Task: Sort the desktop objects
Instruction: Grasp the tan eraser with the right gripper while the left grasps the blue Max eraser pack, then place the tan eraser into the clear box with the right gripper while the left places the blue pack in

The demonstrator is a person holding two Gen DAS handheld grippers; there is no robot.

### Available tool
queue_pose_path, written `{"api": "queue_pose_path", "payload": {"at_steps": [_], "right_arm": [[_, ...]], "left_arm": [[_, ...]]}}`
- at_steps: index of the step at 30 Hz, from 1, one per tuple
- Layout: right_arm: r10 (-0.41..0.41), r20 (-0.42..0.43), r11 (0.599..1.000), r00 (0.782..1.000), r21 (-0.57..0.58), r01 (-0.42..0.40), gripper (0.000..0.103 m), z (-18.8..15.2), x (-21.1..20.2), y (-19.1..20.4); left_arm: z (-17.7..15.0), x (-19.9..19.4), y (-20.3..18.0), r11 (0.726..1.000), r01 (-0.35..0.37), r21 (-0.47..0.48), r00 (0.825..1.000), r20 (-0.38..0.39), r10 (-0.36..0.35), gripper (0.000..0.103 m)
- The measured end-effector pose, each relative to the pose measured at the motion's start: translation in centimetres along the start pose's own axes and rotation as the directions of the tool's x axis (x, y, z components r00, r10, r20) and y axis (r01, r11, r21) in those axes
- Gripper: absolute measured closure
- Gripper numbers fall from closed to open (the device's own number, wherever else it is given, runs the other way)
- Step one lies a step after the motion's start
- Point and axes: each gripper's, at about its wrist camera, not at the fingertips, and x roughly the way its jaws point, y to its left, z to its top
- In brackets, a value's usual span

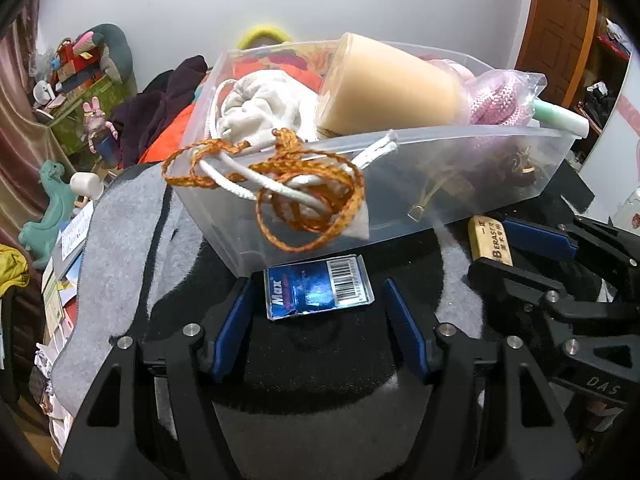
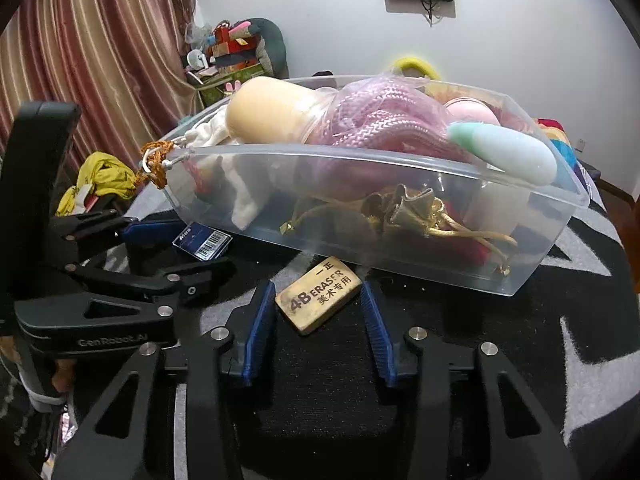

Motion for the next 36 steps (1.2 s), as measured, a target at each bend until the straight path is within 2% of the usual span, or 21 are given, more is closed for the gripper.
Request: {"api": "queue_pose_path", "payload": {"at_steps": [1,2,14,22,29,36], "right_arm": [[0.004,0.005,1.000,1.000,-0.002,-0.004,0.062,-0.1,0.0,0.1],[0.006,0.009,1.000,1.000,-0.006,-0.006,0.063,-0.1,-0.1,0.2],[0.076,0.065,0.997,0.995,-0.001,-0.076,0.063,-0.3,-0.8,0.0],[0.119,0.150,0.992,0.981,0.028,-0.125,0.063,-0.6,-2.9,-0.4],[0.103,0.201,0.992,0.974,0.055,-0.117,0.063,-0.7,-5.2,-0.8],[0.080,0.282,0.993,0.956,0.066,-0.102,0.063,0.5,-8.3,-1.5]], "left_arm": [[-0.2,-0.2,0.1,1.000,-0.001,-0.002,1.000,0.008,0.001,0.054],[-0.4,-0.3,0.3,1.000,0.001,-0.010,1.000,0.013,-0.001,0.055],[-1.6,-2.6,1.7,0.997,0.044,-0.065,0.998,0.055,-0.041,0.055],[-3.0,-5.2,1.1,0.992,0.095,-0.082,0.989,0.120,-0.085,0.055],[-2.1,-8.4,0.2,0.987,0.146,-0.068,0.967,0.219,-0.128,0.055],[0.1,-10.5,0.3,0.985,0.159,-0.062,0.942,0.307,-0.132,0.055]]}}
